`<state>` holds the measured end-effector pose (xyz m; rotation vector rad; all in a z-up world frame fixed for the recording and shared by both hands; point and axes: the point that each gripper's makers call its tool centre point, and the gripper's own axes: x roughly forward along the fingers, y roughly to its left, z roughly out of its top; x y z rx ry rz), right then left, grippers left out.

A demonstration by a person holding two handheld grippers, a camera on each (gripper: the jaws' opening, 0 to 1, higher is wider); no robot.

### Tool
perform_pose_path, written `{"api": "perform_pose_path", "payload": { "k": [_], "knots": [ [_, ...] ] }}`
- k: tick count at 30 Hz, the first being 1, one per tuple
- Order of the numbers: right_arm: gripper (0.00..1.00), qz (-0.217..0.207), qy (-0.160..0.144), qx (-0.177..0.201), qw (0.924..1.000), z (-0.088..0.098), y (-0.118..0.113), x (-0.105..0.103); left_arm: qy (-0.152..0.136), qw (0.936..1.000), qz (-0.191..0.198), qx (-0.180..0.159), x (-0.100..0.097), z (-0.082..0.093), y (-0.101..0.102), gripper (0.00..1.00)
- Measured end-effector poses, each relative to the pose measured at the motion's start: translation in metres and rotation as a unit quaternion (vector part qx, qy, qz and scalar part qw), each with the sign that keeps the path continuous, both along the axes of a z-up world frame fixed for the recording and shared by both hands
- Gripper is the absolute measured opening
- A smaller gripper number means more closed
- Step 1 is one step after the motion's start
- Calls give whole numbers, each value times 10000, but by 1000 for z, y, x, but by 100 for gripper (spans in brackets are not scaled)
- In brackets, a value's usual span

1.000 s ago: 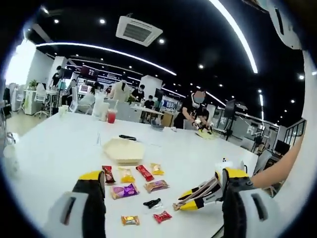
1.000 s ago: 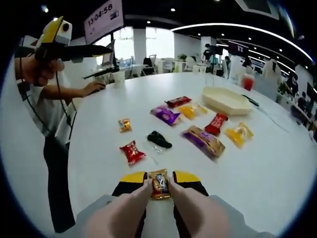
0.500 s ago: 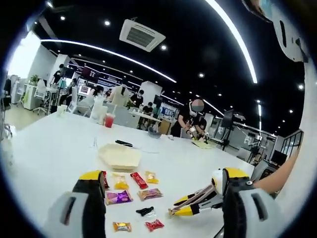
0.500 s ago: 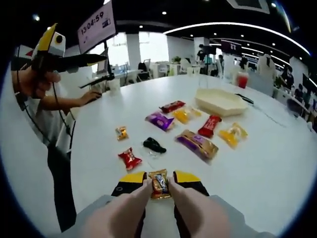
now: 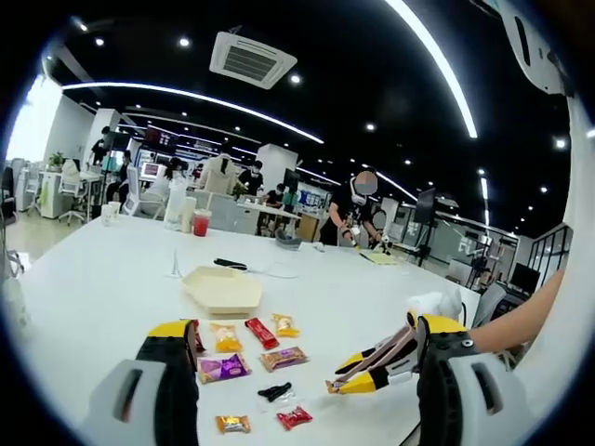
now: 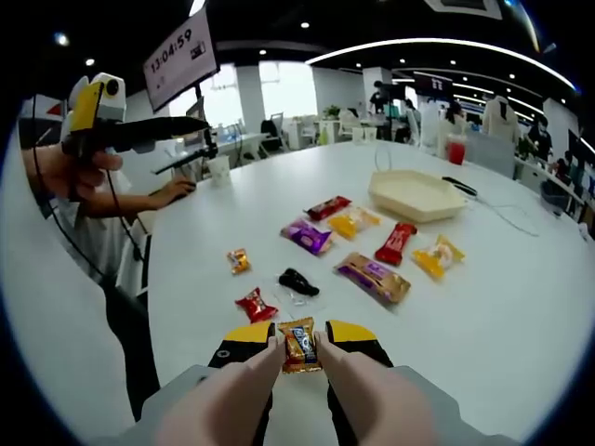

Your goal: Place the target food into the container with the food tongs after gripping and lifting it, then release it inside without dropping or visibly crushing the food.

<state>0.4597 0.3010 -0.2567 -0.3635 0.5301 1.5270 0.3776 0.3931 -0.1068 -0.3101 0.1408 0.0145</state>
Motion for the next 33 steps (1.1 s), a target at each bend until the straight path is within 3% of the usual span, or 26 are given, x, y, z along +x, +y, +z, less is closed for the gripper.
{"api": "perform_pose_path", "payload": {
  "k": [4, 11, 14, 20, 24, 28, 33],
  "knots": [
    [20, -68, 71, 59, 9999, 11, -2, 4, 286, 9994, -90, 155, 1, -7, -1, 99],
    [20, -147, 48, 179, 9997, 29, -4, 12, 275, 9996, -31, -70, 3, 5, -1, 99],
    [20, -154, 12, 215, 9997, 33, -5, 17, 134, 9999, -35, 21, 7, 16, -5, 99],
    [20, -318, 36, 397, 9987, 48, -2, 24, 123, 9998, -60, -119, 15, 15, -7, 99],
    [20, -399, -164, 468, 9980, 63, -2, 28, 86, 9996, -261, -114, 19, 15, -9, 99],
    [20, -728, -119, 518, 9959, 74, -1, 34, 25, 9985, -539, -133, 21, 19, -9, 99],
    [20, -1081, -224, 482, 9927, 81, 0, 45, -33, 9966, -822, -97, 25, 22, 5, 99]
  ]
}}
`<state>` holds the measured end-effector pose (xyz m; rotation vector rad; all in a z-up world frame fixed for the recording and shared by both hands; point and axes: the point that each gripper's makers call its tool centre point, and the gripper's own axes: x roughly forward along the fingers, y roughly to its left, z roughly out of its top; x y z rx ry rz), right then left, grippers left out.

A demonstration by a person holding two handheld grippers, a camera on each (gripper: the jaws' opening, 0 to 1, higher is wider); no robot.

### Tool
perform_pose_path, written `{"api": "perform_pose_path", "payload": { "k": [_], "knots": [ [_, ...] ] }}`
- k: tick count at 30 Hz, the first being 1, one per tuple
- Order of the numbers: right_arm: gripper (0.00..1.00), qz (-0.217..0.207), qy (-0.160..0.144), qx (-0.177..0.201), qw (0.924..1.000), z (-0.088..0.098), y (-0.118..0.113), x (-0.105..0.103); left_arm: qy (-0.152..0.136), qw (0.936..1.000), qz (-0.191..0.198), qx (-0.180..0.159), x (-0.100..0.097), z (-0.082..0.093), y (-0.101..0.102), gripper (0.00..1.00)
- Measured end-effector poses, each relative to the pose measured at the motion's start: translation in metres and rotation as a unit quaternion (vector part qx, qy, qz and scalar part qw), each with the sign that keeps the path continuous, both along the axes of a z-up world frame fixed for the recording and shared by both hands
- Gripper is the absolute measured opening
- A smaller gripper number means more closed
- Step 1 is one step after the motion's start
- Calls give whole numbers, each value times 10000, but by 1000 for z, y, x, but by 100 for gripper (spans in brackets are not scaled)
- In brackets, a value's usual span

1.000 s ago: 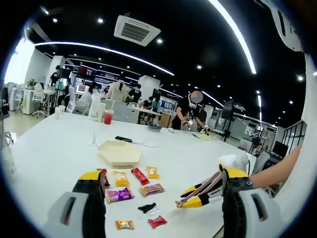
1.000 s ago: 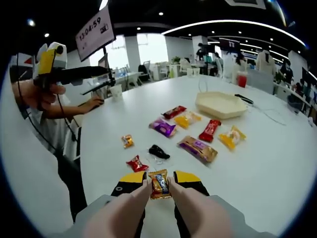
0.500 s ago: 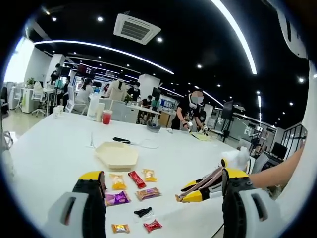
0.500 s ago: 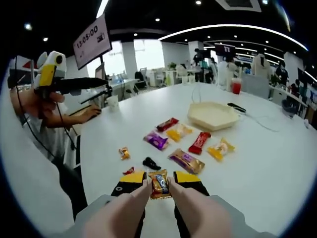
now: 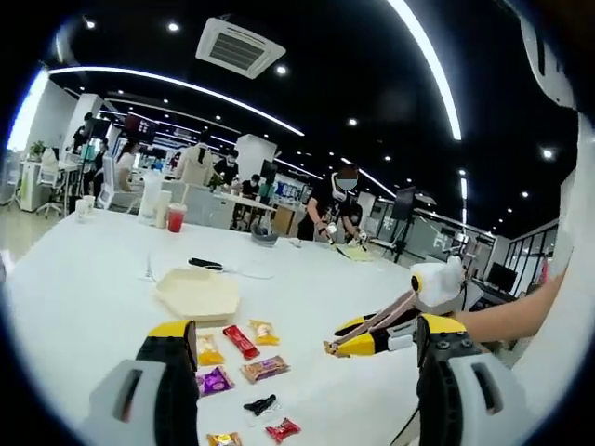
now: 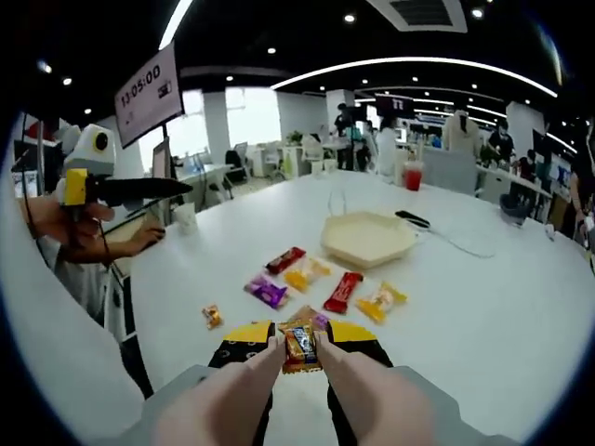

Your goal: Place the target food into the container with the food tongs after gripping and lifting it, then release it inside without dropping or visibly crushing the food.

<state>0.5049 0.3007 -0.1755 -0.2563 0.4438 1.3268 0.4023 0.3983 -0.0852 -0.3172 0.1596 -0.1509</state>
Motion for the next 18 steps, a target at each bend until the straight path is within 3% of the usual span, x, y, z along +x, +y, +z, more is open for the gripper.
{"api": "perform_pose_path", "payload": {
  "k": [6, 11, 15, 18],
  "knots": [
    [20, -249, -95, -98, 9996, 6, 5, 1, -83, 9998, -166, -7, -2, 4, 20, 99],
    [20, -399, -187, -131, 9989, 7, 12, 2, -163, 9992, -354, 49, -12, 3, 25, 99],
    [20, -491, -159, -84, 9986, 12, 16, 3, 115, 9992, -390, 14, -15, -12, 29, 99],
    [20, -481, -160, -75, 9987, 15, 22, 4, 23, 9995, -307, -19, -16, -8, 33, 99]
  ]
}}
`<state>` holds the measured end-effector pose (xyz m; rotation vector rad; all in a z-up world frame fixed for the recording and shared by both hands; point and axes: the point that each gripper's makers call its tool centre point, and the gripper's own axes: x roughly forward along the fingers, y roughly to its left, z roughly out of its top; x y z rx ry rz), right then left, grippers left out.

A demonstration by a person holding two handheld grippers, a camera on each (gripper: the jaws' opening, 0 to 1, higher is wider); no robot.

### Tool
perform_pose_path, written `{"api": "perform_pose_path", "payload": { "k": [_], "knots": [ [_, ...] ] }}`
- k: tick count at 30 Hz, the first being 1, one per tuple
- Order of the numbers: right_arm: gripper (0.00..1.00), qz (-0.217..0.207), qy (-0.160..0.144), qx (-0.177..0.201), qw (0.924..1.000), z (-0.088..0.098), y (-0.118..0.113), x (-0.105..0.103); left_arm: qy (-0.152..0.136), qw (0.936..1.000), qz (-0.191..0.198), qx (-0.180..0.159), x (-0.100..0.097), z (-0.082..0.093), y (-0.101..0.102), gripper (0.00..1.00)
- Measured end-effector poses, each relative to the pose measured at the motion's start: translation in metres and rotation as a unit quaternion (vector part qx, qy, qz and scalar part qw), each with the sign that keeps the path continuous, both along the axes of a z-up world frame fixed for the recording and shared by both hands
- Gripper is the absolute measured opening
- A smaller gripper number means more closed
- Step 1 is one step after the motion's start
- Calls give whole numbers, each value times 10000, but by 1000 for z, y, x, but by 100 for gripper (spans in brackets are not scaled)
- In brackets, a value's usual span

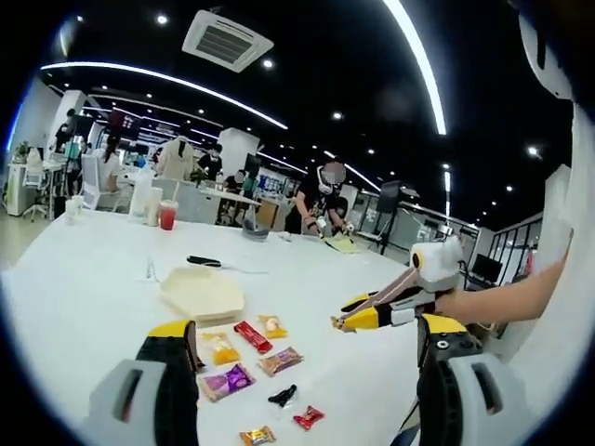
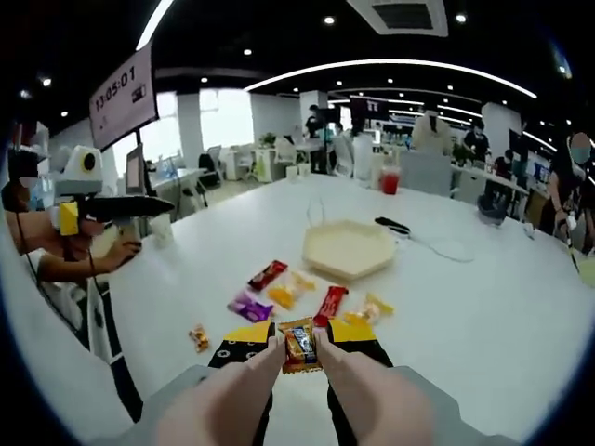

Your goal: Place the target food into the container with the food tongs after gripping and lifting it, then release it inside without dropping or visibly crushing the food.

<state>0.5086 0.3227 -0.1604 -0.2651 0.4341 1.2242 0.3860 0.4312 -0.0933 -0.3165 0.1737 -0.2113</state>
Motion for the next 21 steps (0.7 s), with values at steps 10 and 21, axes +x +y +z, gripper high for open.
{"api": "perform_pose_path", "payload": {
  "k": [10, 21],
  "knots": [
    [20, 141, -79, 88, 9998, 17, 19, 17, 43, 9997, 206, -105, 11, 0, 12, 99],
    [20, 138, -147, 239, 9995, 36, 29, 40, 153, 9994, 286, -83, 12, -5, 21, 99]
  ]
}}
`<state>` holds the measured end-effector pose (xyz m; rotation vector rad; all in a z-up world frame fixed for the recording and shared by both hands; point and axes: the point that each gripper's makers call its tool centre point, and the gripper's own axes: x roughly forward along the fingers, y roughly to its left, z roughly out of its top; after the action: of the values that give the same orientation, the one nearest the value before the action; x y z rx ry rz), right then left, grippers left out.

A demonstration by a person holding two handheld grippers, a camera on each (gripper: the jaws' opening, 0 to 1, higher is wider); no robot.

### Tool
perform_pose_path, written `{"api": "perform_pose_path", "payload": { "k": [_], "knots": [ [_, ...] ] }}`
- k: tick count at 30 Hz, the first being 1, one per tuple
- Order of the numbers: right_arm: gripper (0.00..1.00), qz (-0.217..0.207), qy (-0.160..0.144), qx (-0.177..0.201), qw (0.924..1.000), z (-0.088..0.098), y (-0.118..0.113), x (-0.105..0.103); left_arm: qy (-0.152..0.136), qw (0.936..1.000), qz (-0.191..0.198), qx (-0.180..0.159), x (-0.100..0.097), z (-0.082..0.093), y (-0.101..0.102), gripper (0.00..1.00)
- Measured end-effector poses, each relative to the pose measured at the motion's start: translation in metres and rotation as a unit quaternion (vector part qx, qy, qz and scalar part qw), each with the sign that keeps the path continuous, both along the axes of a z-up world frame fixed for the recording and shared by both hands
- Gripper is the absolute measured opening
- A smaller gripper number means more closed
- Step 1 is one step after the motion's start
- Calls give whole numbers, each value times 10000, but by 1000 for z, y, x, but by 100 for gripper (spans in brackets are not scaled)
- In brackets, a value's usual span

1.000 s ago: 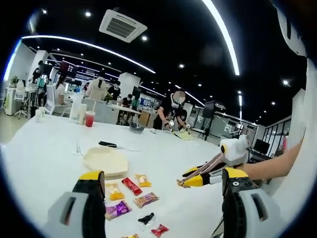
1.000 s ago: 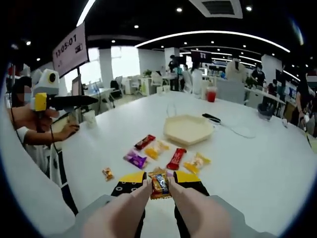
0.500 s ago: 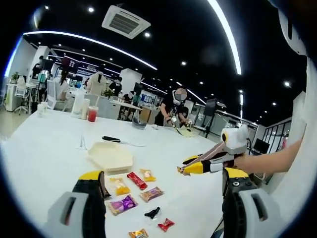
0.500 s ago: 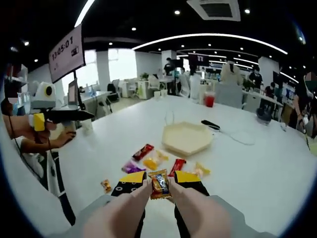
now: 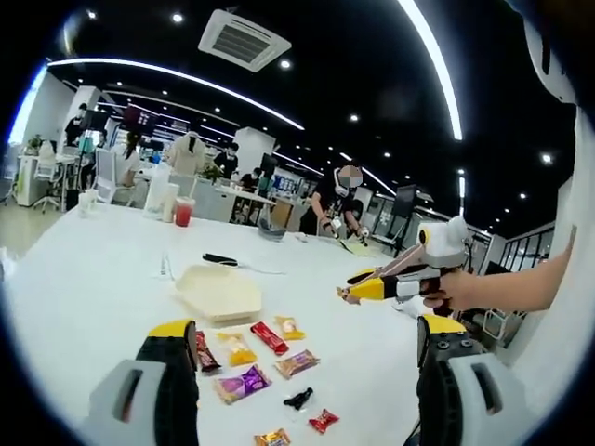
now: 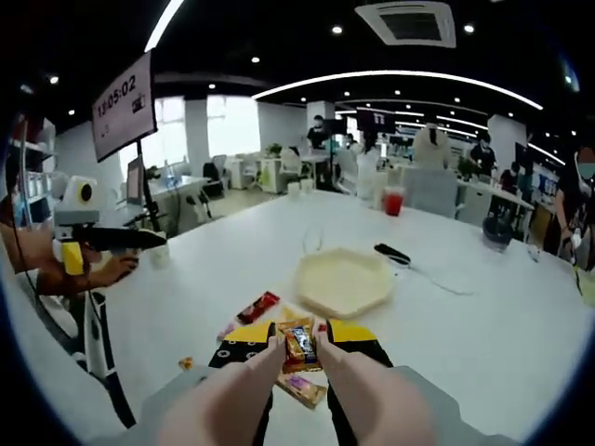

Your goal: Place the target food into the container with the food tongs after gripping and lifting it, then release it inside without dropping or visibly crushing the food.

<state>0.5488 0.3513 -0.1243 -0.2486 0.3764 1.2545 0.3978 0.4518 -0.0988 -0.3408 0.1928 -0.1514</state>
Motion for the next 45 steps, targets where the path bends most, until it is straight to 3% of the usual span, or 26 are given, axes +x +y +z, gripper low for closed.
{"api": "perform_pose_path", "payload": {
  "k": [12, 45],
  "knots": [
    [20, 130, -104, -2, 9999, 10, 18, 14, -21, 10000, 5, -39, 9, 4, 2, 99],
    [20, -157, -174, -75, 9997, 8, 48, 53, 142, 9996, 243, -82, 1, -7, 21, 99]
  ]
}}
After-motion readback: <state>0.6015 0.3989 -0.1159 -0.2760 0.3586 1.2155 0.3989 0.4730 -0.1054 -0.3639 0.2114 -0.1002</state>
